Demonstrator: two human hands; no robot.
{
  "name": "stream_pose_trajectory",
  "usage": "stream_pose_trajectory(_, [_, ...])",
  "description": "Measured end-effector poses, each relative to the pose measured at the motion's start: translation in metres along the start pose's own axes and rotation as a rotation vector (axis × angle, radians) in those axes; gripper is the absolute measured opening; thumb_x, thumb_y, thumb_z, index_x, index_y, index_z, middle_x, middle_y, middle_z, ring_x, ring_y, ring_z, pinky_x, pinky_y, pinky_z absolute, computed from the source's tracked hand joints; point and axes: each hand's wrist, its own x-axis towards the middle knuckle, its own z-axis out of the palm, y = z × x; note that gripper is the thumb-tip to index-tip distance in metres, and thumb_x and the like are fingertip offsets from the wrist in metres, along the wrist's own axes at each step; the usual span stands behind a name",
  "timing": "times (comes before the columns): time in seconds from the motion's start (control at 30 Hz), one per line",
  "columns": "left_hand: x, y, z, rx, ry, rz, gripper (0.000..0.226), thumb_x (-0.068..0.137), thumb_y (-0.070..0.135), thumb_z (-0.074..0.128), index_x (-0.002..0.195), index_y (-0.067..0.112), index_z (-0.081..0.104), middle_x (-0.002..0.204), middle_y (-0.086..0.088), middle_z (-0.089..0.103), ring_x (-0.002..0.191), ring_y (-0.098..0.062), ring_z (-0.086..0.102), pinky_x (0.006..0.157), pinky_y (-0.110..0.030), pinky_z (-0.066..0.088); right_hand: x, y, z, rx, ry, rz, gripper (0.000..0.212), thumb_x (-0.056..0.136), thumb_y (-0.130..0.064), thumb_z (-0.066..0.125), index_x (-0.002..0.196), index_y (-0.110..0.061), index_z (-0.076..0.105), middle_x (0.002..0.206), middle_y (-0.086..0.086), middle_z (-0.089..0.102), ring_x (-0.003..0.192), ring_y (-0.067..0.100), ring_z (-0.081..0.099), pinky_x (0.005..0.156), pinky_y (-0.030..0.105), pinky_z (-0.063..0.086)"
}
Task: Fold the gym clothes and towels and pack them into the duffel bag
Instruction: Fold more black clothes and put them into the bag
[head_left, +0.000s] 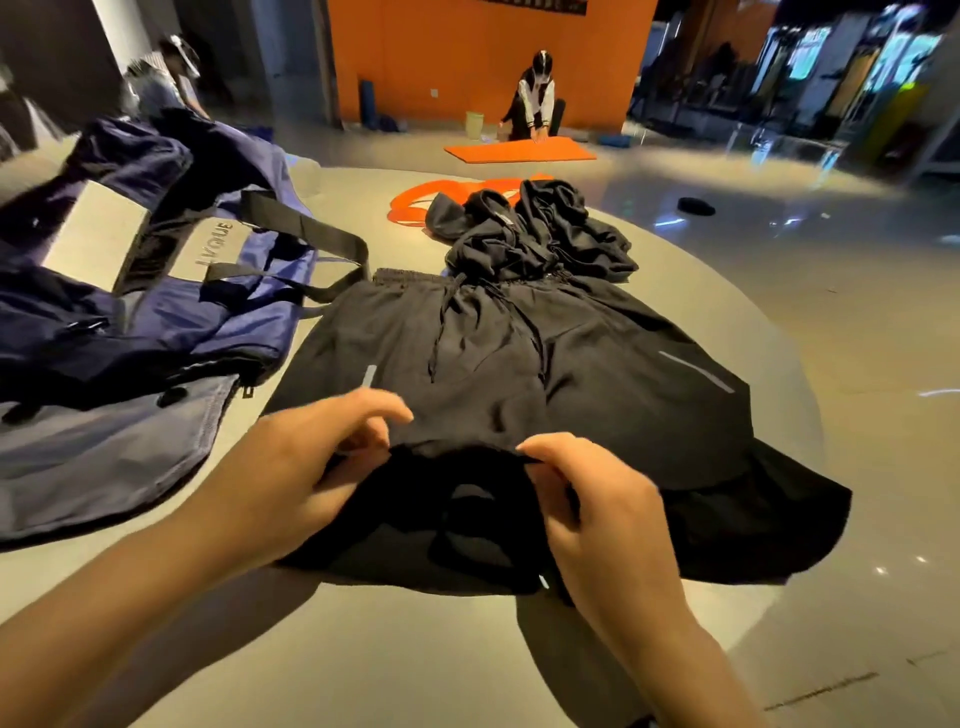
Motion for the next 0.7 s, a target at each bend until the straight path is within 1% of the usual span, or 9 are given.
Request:
stream_pose_trajectory(0.1, [0.032, 0.018, -0.011, -0.124, 0.037, 0.062, 0.028, 0.083, 0.030, 0.055, 0.111, 0.031, 0.053, 0.087, 0.013, 0.061, 0.078, -0.008, 0.064, 0.069, -0.017, 0.052, 0.006, 0.003, -0.024, 0.235, 0.058, 0.151, 0.023, 0.087, -0.005, 0.064, 0.096, -0.025, 0.062, 0.084, -0.013, 0.067, 0.081, 0.004, 0.065, 0.069, 0.019, 0.053])
stream_pose_trajectory(0.17, [0.059, 0.026, -0.012, -0.094, 0.069, 0.130, 0.025, 0.086, 0.024, 0.062, 0.110, 0.027, 0.055, 0.085, 0.012, 0.062, 0.078, -0.009, 0.063, 0.068, -0.020, 0.054, 0.008, 0.008, -0.040, 0.300, 0.133, 0.249, 0.028, 0.088, -0.004, 0.064, 0.092, -0.030, 0.055, 0.082, -0.013, 0.066, 0.078, 0.002, 0.064, 0.065, 0.011, 0.050])
stream_pose_trajectory(0.27, [0.101, 0.021, 0.008, 0.090, 0.076, 0.194, 0.011, 0.088, 0.020, 0.057, 0.095, 0.027, 0.053, 0.087, 0.005, 0.062, 0.074, -0.017, 0.059, 0.056, -0.032, 0.049, 0.013, 0.022, -0.049, 0.163, 0.121, 0.339, 0.025, 0.089, -0.003, 0.062, 0.086, -0.025, 0.051, 0.076, -0.009, 0.063, 0.073, 0.007, 0.062, 0.062, 0.012, 0.050])
stream_pose_trajectory(0.33, [0.122, 0.007, 0.032, 0.308, 0.002, 0.235, 0.017, 0.082, 0.006, 0.059, 0.088, 0.022, 0.055, 0.085, -0.002, 0.060, 0.069, -0.029, 0.057, 0.047, -0.027, 0.032, 0.014, 0.025, -0.044, -0.023, 0.045, 0.347, 0.020, 0.088, -0.002, 0.062, 0.084, -0.019, 0.054, 0.081, -0.005, 0.061, 0.073, 0.011, 0.059, 0.062, 0.016, 0.050])
stream_pose_trajectory(0.4, [0.130, -0.001, 0.047, 0.413, -0.039, 0.227, 0.020, 0.079, 0.000, 0.064, 0.088, 0.017, 0.061, 0.089, -0.005, 0.062, 0.071, -0.032, 0.059, 0.046, -0.026, 0.030, 0.008, 0.022, -0.036, -0.159, 0.093, 0.280, 0.015, 0.086, -0.006, 0.065, 0.088, -0.019, 0.057, 0.089, -0.004, 0.058, 0.077, 0.013, 0.056, 0.066, 0.017, 0.048])
stream_pose_trajectory(0.47, [0.125, -0.002, 0.047, 0.326, -0.023, 0.124, 0.013, 0.087, 0.009, 0.063, 0.093, 0.021, 0.063, 0.102, 0.001, 0.061, 0.085, -0.026, 0.060, 0.056, -0.036, 0.046, 0.000, 0.010, -0.030, -0.186, 0.187, 0.210, 0.009, 0.086, -0.018, 0.065, 0.092, -0.021, 0.061, 0.097, -0.004, 0.057, 0.083, 0.013, 0.055, 0.070, 0.030, 0.052])
stream_pose_trajectory(0.53, [0.108, 0.000, 0.042, 0.153, -0.015, 0.106, 0.012, 0.086, 0.014, 0.064, 0.092, 0.024, 0.061, 0.105, 0.008, 0.058, 0.092, -0.018, 0.057, 0.070, -0.040, 0.050, -0.008, -0.004, -0.021, -0.194, 0.187, 0.147, 0.014, 0.084, -0.030, 0.060, 0.097, -0.025, 0.062, 0.109, -0.003, 0.057, 0.098, 0.016, 0.055, 0.080, 0.036, 0.050])
stream_pose_trajectory(0.63, [0.078, -0.004, 0.033, 0.062, -0.087, 0.140, 0.013, 0.082, 0.026, 0.059, 0.093, 0.023, 0.064, 0.106, 0.009, 0.060, 0.100, -0.010, 0.056, 0.086, -0.032, 0.047, -0.008, -0.012, -0.002, -0.336, -0.020, -0.007, 0.030, 0.081, -0.043, 0.053, 0.109, -0.034, 0.060, 0.132, -0.001, 0.051, 0.125, 0.022, 0.046, 0.100, 0.050, 0.036])
stream_pose_trajectory(0.7, [0.062, -0.011, 0.033, 0.058, -0.215, 0.146, 0.030, 0.082, 0.039, 0.053, 0.104, 0.023, 0.068, 0.116, 0.011, 0.062, 0.111, -0.003, 0.053, 0.097, -0.021, 0.040, -0.004, -0.007, 0.005, -0.434, -0.178, -0.097, 0.039, 0.077, -0.045, 0.050, 0.115, -0.037, 0.057, 0.139, -0.005, 0.049, 0.134, 0.025, 0.040, 0.104, 0.063, 0.023])
